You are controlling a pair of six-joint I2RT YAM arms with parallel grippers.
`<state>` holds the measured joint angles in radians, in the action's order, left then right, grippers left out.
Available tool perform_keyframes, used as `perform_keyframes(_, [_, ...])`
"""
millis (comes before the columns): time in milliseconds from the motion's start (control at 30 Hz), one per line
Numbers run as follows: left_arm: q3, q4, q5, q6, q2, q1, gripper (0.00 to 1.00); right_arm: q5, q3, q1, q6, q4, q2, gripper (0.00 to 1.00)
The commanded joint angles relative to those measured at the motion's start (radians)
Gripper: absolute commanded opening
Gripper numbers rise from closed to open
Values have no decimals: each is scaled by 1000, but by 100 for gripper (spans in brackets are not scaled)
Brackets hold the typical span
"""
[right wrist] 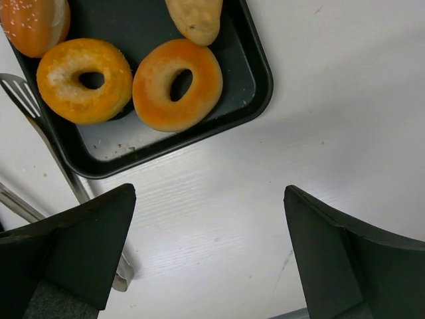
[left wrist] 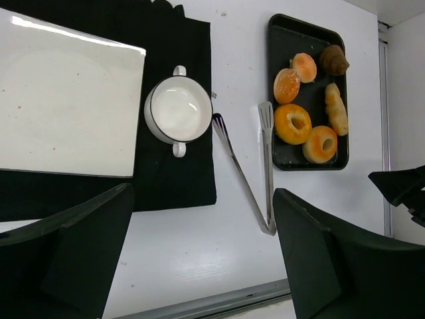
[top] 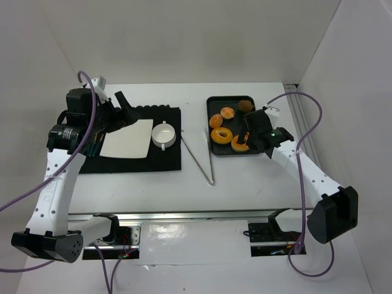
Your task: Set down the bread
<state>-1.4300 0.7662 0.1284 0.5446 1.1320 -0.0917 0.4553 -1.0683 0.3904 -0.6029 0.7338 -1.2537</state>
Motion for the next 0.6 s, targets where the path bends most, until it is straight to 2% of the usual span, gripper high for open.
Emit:
perform_keyframes(0, [6, -10, 4, -29, 15, 15, 99, 14, -5, 18, 9, 21, -29, 100])
perform_keyframes(100, [6, -10, 4, -20, 15, 15, 99, 2, -5, 28, 28, 21, -29, 100])
perform_keyframes(233, [-20, 28, -16, -20, 63, 24, 99, -105, -5, 102, 81, -81, 5, 100])
perform_keyframes(333, [-33, 47, -7, -20, 83, 33, 99, -138, 30, 218, 91, -174, 25, 100])
perform_keyframes(567, [-15, 22, 13, -2, 72, 53, 99, -63, 89, 514, 54, -243, -119, 100])
